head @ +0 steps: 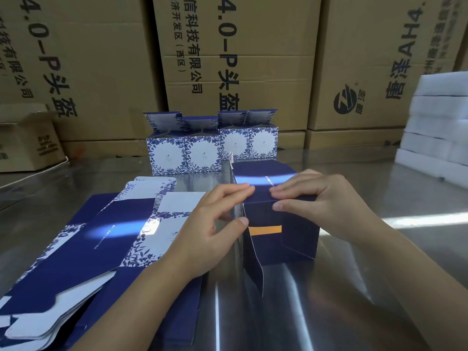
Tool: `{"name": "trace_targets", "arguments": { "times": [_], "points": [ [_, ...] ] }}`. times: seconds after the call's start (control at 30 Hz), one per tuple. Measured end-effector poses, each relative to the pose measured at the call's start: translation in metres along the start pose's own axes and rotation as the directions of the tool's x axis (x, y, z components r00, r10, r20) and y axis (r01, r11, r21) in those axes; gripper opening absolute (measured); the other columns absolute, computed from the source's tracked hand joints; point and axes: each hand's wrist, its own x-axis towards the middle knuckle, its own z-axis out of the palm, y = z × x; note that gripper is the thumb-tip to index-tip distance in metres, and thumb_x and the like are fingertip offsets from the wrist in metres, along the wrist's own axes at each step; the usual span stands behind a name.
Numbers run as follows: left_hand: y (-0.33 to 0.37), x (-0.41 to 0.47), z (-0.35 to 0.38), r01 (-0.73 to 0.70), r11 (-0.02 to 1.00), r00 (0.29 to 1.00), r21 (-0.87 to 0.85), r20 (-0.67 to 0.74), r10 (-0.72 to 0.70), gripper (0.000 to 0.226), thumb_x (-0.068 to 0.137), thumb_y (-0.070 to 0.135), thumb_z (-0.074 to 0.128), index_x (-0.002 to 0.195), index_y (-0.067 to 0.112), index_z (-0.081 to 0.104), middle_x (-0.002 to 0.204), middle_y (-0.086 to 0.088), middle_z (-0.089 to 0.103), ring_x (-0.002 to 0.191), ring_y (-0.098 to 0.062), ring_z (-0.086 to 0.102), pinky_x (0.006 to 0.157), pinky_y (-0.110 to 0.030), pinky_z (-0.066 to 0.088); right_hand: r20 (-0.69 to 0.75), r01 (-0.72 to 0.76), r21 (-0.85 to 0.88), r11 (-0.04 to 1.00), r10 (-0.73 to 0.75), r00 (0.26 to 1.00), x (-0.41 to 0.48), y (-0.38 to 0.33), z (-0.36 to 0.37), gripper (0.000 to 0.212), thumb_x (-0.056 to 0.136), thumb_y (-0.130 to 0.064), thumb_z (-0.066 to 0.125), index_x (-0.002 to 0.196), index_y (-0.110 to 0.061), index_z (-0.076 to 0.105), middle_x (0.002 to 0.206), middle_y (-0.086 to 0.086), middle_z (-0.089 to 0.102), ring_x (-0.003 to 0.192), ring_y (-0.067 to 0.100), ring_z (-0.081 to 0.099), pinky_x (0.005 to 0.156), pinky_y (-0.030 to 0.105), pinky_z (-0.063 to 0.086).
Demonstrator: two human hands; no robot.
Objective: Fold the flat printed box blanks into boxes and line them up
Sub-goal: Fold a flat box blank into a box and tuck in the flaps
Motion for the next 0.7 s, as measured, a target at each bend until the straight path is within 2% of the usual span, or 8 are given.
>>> {"name": "trace_targets", "arguments": {
  "times": [0.1,0.2,0.33,0.43,0.57,0.7],
  "points": [
    [-0.001,0.000,0.000,0.005,1.000,1.000,0.000,0.004,-0.005,0.041,0.083,0.024,0.050,0.122,0.039,0.052,0.128,0.020,0.051,0.126,0.000,0.042,0.100,-0.023,0.036,-0.021,0.010,-0.022,1.000,-0.011,1.000,-0.001,-0.001,0.000,0.021,0.067,-0.019,0.082,0.078,-0.035,0.074,0.086,-0.022,0.072,0.093,-0.004,0.061,0.084,0.008,0.041],
    [0.000,0.000,0.001,-0.001,1.000,0.999,-0.026,-0.035,0.000,0.037,0.084,0.036,0.046,0.120,0.036,0.055,0.126,0.018,0.053,0.124,-0.002,0.045,0.098,-0.016,0.034,-0.072,0.044,-0.047,0.998,-0.047,0.996,-0.003,-0.002,0.005,0.023,0.068,-0.017,0.082,0.080,-0.035,0.073,0.083,-0.022,0.071,0.093,-0.002,0.061,0.085,0.010,0.043],
    [-0.002,0.000,0.002,-0.027,1.000,0.979,-0.009,-0.202,0.025,0.038,0.085,0.040,0.038,0.108,0.029,0.066,0.117,0.012,0.061,0.117,-0.007,0.053,0.099,-0.023,0.038,-0.096,0.090,-0.041,0.995,-0.094,0.991,-0.005,-0.004,0.018,0.027,0.069,-0.015,0.083,0.086,-0.033,0.073,0.088,-0.022,0.070,0.095,0.000,0.061,0.088,0.012,0.043],
    [-0.004,0.001,0.002,-0.012,1.000,0.967,0.029,-0.255,0.019,0.036,0.086,0.040,0.037,0.101,0.031,0.068,0.112,0.014,0.064,0.114,-0.008,0.055,0.097,-0.025,0.040,-0.076,0.072,-0.012,0.997,-0.072,0.994,-0.004,-0.004,0.015,0.029,0.068,-0.015,0.083,0.085,-0.036,0.073,0.091,-0.022,0.071,0.096,-0.001,0.062,0.089,0.013,0.043],
    [-0.004,0.003,0.001,0.001,0.999,0.960,0.041,-0.280,0.011,0.031,0.084,0.040,0.037,0.096,0.038,0.066,0.109,0.017,0.064,0.111,-0.004,0.056,0.090,-0.014,0.040,-0.060,0.041,-0.006,0.999,-0.041,0.997,-0.003,-0.003,0.008,0.025,0.069,-0.019,0.083,0.085,-0.035,0.073,0.095,-0.023,0.070,0.098,-0.002,0.062,0.089,0.013,0.043],
    [-0.003,0.003,0.001,0.002,0.999,0.957,0.042,-0.289,0.010,0.029,0.084,0.040,0.038,0.095,0.040,0.065,0.108,0.018,0.064,0.109,-0.002,0.056,0.089,-0.011,0.039,-0.051,0.012,0.012,1.000,-0.011,0.999,-0.003,-0.003,0.008,0.023,0.069,-0.020,0.082,0.084,-0.035,0.074,0.093,-0.023,0.071,0.099,-0.004,0.061,0.088,0.010,0.042]
  ]
}}
